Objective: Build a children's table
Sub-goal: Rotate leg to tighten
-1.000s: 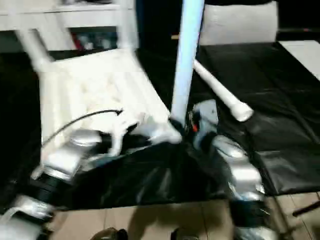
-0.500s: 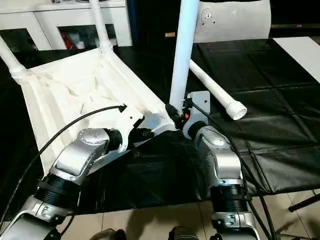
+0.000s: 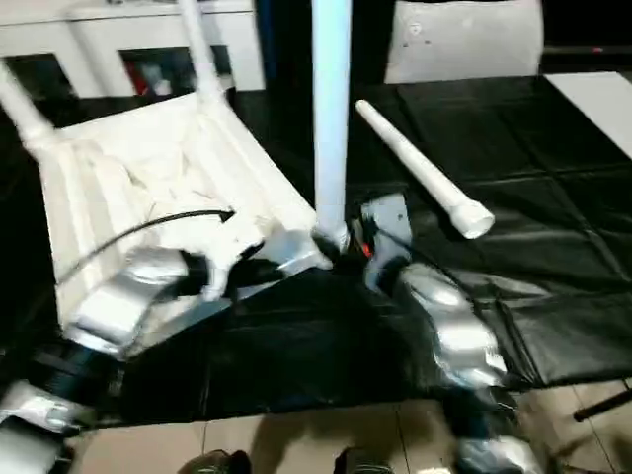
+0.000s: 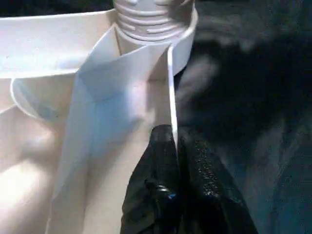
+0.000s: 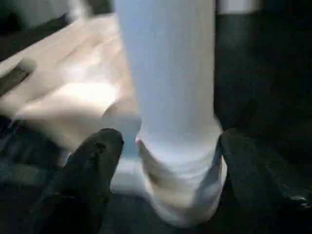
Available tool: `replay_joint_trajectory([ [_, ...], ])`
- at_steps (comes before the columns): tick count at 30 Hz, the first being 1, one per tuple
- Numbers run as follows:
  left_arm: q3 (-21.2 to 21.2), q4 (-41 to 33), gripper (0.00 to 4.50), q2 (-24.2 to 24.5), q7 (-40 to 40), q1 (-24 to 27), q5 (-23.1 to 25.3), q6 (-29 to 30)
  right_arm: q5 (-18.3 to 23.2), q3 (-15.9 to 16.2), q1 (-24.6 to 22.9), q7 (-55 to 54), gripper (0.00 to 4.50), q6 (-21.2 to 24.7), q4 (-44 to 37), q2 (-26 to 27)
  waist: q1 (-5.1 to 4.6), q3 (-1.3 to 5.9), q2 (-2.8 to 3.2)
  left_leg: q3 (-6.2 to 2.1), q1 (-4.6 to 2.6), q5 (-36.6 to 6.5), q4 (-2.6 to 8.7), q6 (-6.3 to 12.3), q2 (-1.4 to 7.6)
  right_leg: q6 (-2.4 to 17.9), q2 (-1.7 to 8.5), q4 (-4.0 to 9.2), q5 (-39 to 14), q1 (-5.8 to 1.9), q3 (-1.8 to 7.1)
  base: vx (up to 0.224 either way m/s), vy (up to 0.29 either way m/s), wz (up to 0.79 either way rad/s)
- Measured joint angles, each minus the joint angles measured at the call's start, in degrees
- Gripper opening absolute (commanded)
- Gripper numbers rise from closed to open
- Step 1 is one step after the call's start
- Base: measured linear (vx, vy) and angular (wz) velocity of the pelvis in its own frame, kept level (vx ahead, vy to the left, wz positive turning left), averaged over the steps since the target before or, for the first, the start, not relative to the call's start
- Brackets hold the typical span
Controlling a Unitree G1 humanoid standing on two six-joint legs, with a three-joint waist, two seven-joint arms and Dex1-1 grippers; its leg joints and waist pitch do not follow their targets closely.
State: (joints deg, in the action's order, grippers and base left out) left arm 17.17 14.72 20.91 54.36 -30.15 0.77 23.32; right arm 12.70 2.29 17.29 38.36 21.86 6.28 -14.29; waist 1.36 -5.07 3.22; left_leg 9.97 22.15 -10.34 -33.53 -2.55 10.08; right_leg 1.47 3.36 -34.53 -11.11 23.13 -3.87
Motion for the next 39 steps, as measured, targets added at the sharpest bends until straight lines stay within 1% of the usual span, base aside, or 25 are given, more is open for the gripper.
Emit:
replay_joint_trajectory([
  [1,0.0,0.2,0.0,0.6,0.8,0.0,0.0,-0.6,0.2,0.3,-0.5,1.1,3.75,0.1,0.0,-0.3,0.32,-0.01,0.02,0.0,0.0,0.0,0.0,0.0,0.0,0.0,0.0,0.0,0.0,0.0,0.01,0.0,0.0,0.0],
  [2,0.4,0.9,0.0,1.3,1.8,-0.3,0.2,-2.2,0.3,0.6,-1.2,2.2,3.9,0.2,-0.7,-1.2,0.43,-0.01,0.02,0.02,0.01,0.0,-0.01,0.0,0.0,0.0,0.01,0.0,0.0,0.01,0.01,0.0,0.0,0.0],
  [3,0.9,1.7,0.0,2.9,4.4,-0.4,0.0,-4.6,0.9,1.0,-2.3,4.8,3.99,0.3,-2.1,-3.2,0.69,-0.01,0.01,0.02,-0.01,0.0,0.0,0.0,0.0,0.0,0.01,0.03,0.0,-0.03,0.01,0.0,0.0,0.0],
  [5,1.1,2.4,0.0,4.7,7.7,-0.4,-0.2,-7.1,1.6,2.1,-3.6,8.0,4.05,0.6,-4.3,-5.3,1.13,-0.01,0.01,0.01,-0.01,0.0,0.01,0.0,0.0,0.0,0.02,0.06,0.0,-0.06,0.01,0.0,0.0,0.0],
  [6,1.2,2.6,0.0,5.5,9.0,-0.4,-0.4,-7.6,2.0,2.4,-4.1,9.2,4.1,0.7,-5.0,-5.8,1.42,-0.01,0.01,0.02,-0.02,0.0,0.0,-0.01,-0.01,0.0,0.03,0.05,0.0,-0.07,0.01,0.0,0.0,0.0],
  [8,1.3,3.0,0.0,6.0,9.8,-0.6,-0.4,-8.6,2.2,2.6,-4.4,10.0,4.35,0.8,-5.4,-6.3,1.77,-0.01,0.02,0.02,-0.02,0.0,-0.03,-0.01,-0.02,0.0,0.05,0.05,0.0,-0.08,0.02,0.0,0.0,0.0],
  [10,1.6,3.6,0.0,6.4,10.5,-0.8,-0.5,-9.2,2.3,3.1,-5.4,11.7,4.47,0.6,-6.6,-8.4,2.19,0.0,0.01,0.02,-0.04,0.0,-0.03,0.0,-0.05,0.0,0.07,0.06,0.0,-0.14,0.03,0.0,0.0,0.0],
  [11,1.5,3.7,0.0,6.4,10.5,-0.9,-0.8,-8.6,2.7,3.2,-6.2,12.7,4.47,1.1,-7.6,-9.4,2.3,-0.01,0.02,0.02,-0.03,0.0,-0.03,0.0,-0.06,0.0,0.08,0.06,0.0,-0.14,0.03,0.0,0.0,0.0],
  [12,0.7,3.7,0.0,5.9,10.1,-0.9,-1.7,-6.9,3.3,3.3,-7.7,14.0,4.47,1.9,-9.4,-10.8,2.35,-0.01,0.03,0.02,-0.03,0.0,-0.02,0.0,-0.07,0.0,0.09,0.08,0.0,-0.14,0.03,0.0,0.0,0.0],
  [13,0.1,3.8,0.27,5.5,9.5,-0.8,-2.2,-5.7,3.6,3.4,-8.7,14.7,4.49,2.4,-10.4,-11.4,2.28,-0.02,0.02,0.02,-0.03,0.0,-0.03,0.0,-0.06,0.0,0.08,0.07,0.0,-0.13,0.03,0.0,0.0,0.0],
  [14,-0.2,3.8,0.44,5.4,8.9,-0.7,-2.3,-5.2,3.7,3.8,-9.3,15.2,4.5,2.6,-11.1,-11.8,2.15,-0.03,0.0,0.02,-0.03,0.0,-0.03,0.0,-0.06,0.0,0.08,0.07,0.0,-0.11,0.02,0.0,0.0,0.0],
  [18,-1.6,1.4,0.77,4.8,7.2,-0.8,-3.3,-4.0,4.2,5.1,-10.7,16.1,4.5,3.0,-13.0,-11.9,1.52,-0.03,0.03,0.02,-0.08,0.0,-0.02,0.0,-0.02,0.0,0.06,0.05,0.1,-0.1,0.02,0.0,0.0,0.0],
  [22,-2.3,-1.0,1.1,3.8,5.1,0.2,-3.4,-1.6,4.8,5.2,-10.9,15.7,4.5,4.5,-14.4,-11.9,1.48,-0.02,0.04,0.03,-0.08,0.0,-0.01,0.0,-0.04,0.0,0.06,0.06,0.0,-0.1,0.03,0.0,0.0,0.0],
  [23,-2.4,-1.3,1.33,3.2,4.1,0.7,-3.4,-0.7,4.9,5.3,-11.0,15.5,4.5,5.2,-15.1,-11.9,1.53,-0.03,0.01,0.03,-0.06,0.0,-0.01,0.0,-0.04,0.0,0.06,0.07,0.0,-0.1,0.02,0.0,0.0,0.0],
  [28,-2.3,-2.7,1.33,0.7,1.5,0.9,-3.5,1.9,5.0,6.7,-11.0,15.2,4.5,5.6,-16.3,-11.9,1.77,-0.04,0.01,0.03,-0.02,0.0,-0.02,0.0,-0.04,0.0,0.06,0.11,0.0,-0.1,0.02,0.0,0.0,0.0],
  [31,-2.1,-3.8,1.33,0.1,1.5,1.4,-3.9,3.6,4.9,6.9,-11.0,15.1,4.5,5.5,-16.4,-11.9,1.77,-0.04,0.01,0.03,-0.03,0.0,-0.01,0.0,-0.04,0.0,0.06,0.11,0.0,-0.1,0.02,0.0,0.0,0.0],
  [35,-1.4,-3.9,1.33,-0.3,0.3,1.7,-4.2,4.4,4.9,6.9,-11.0,14.6,4.5,5.5,-16.4,-11.8,1.76,-0.04,0.01,0.03,-0.03,0.0,-0.01,0.0,-0.04,0.0,0.06,0.11,0.0,-0.1,0.01,0.0,0.0,0.0],
  [39,-0.1,-3.6,1.33,0.1,-1.7,2.0,-1.5,4.6,4.7,6.9,-10.9,14.0,4.5,5.0,-16.4,-11.8,1.7,-0.03,0.02,0.03,-0.02,0.0,-0.01,0.0,-0.04,0.0,0.06,0.12,0.0,-0.1,0.01,0.0,0.0,0.0],
])
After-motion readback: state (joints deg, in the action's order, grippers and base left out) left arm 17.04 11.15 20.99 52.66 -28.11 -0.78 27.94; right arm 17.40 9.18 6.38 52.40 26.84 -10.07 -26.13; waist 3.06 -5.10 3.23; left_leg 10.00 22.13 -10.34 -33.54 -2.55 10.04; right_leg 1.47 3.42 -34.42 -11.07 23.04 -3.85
